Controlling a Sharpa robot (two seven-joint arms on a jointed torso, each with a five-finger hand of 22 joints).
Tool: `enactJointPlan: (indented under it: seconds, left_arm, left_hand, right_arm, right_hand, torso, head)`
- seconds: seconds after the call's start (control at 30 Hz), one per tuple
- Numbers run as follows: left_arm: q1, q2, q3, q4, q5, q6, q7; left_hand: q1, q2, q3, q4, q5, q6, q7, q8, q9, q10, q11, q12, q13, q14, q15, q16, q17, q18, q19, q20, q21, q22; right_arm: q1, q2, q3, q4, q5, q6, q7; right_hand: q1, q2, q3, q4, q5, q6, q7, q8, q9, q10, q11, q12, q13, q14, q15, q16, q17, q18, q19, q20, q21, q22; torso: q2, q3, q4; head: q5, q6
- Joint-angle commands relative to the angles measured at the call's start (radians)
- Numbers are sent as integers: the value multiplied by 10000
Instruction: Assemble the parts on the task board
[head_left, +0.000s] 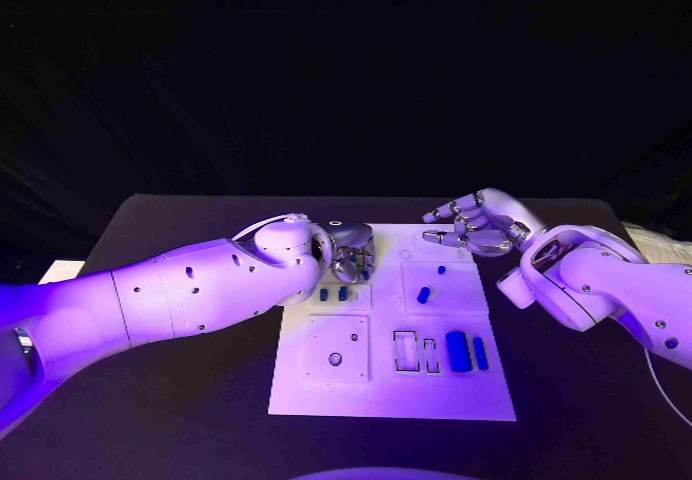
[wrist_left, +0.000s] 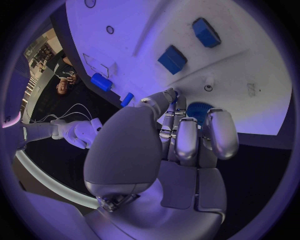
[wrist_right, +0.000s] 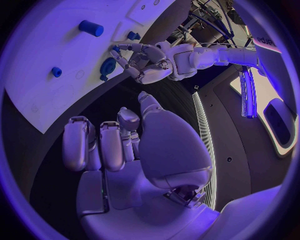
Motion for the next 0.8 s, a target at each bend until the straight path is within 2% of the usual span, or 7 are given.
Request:
enactJointPlan:
  seconds: [0.03, 0.17, 0.3, 0.53, 0.57, 0.8]
  left_arm:
    - [45, -233, 96, 329, 584, -608, 239]
    - [88, -592, 215, 669, 811, -750, 229]
    - [110, -880, 269, 858, 1003, -758, 173]
    - [117, -1290, 295, 1021, 1141, -569, 2]
    - [117, -1328, 296, 1019, 1146, -513, -27]
    - [100, -1420, 288, 876, 1164, -54, -213]
  left_hand:
    - [-39, -54, 65, -14, 41, 81, -19, -44, -14, 99, 14, -66, 11, 250, 6, -32, -25, -90, 60, 3, 64, 143]
    - [-74, -70, 93, -33, 43, 106, -16, -49, -18, 128, 14, -83, 13, 250, 6, -20, -31, -96, 70, 5, 99, 172]
    - [-98, -76, 106, -42, 42, 125, -15, -50, -20, 149, 13, -90, 16, 251, 7, -13, -34, -96, 70, 6, 102, 177]
    - [-141, -87, 124, -55, 39, 153, -15, -55, -24, 182, 11, -105, 20, 251, 6, -3, -44, -97, 71, 7, 108, 186]
    - [-166, -95, 129, -59, 37, 161, -17, -60, -27, 192, 10, -115, 21, 249, 6, -3, -58, -97, 72, 7, 114, 192]
    - [-256, -123, 129, -60, 11, 175, -22, -80, -38, 208, 10, -152, 21, 241, 6, -6, -102, -97, 69, 10, 115, 200]
  right_arm:
    - [-6, -3, 1, 10, -33, 103, 75]
    - [-6, -5, 1, 2, -27, 104, 74]
    - [-8, 10, 1, -13, -19, 109, 78]
    - [-33, 21, 1, -32, -4, 121, 84]
    - [-36, 22, 1, -32, -3, 123, 84]
    - [-48, 25, 1, -34, 0, 126, 84]
  right_hand:
    - [40, -13, -34, -1, 22, 67, 7, 40, 12, -4, -37, -11, 9, 439, -68, -29, 6, 121, -50, -30, -30, -2]
    - [40, -13, -34, -1, 22, 67, 7, 40, 12, -4, -37, -11, 9, 439, -68, -29, 6, 121, -50, -30, -30, -2]
    - [40, -13, -34, -1, 22, 67, 7, 40, 12, -4, -37, -11, 9, 439, -68, -29, 6, 121, -50, -30, -30, -2]
    - [40, -13, -34, -1, 22, 67, 7, 40, 12, -4, -37, -11, 9, 439, -68, -29, 6, 121, -50, -30, -30, -2]
    - [40, -13, -34, -1, 22, 67, 7, 40, 12, -4, -37, -11, 9, 439, -68, -29, 6, 121, -50, -30, -30, -2]
    - [40, -13, -34, -1, 22, 67, 7, 40, 12, -4, -37, -11, 9, 439, -68, -29, 6, 121, -50, -30, -30, -2]
  torso:
    - [-10, 8, 16]
    - [4, 2, 13]
    - [3, 2, 15]
    - [12, -14, 1]
    - [12, -7, -9]
    - [12, -11, -1]
  head:
    - [12, 30]
    - [41, 58]
    - [88, 71]
    - [91, 67]
    - [95, 59]
    - [103, 47]
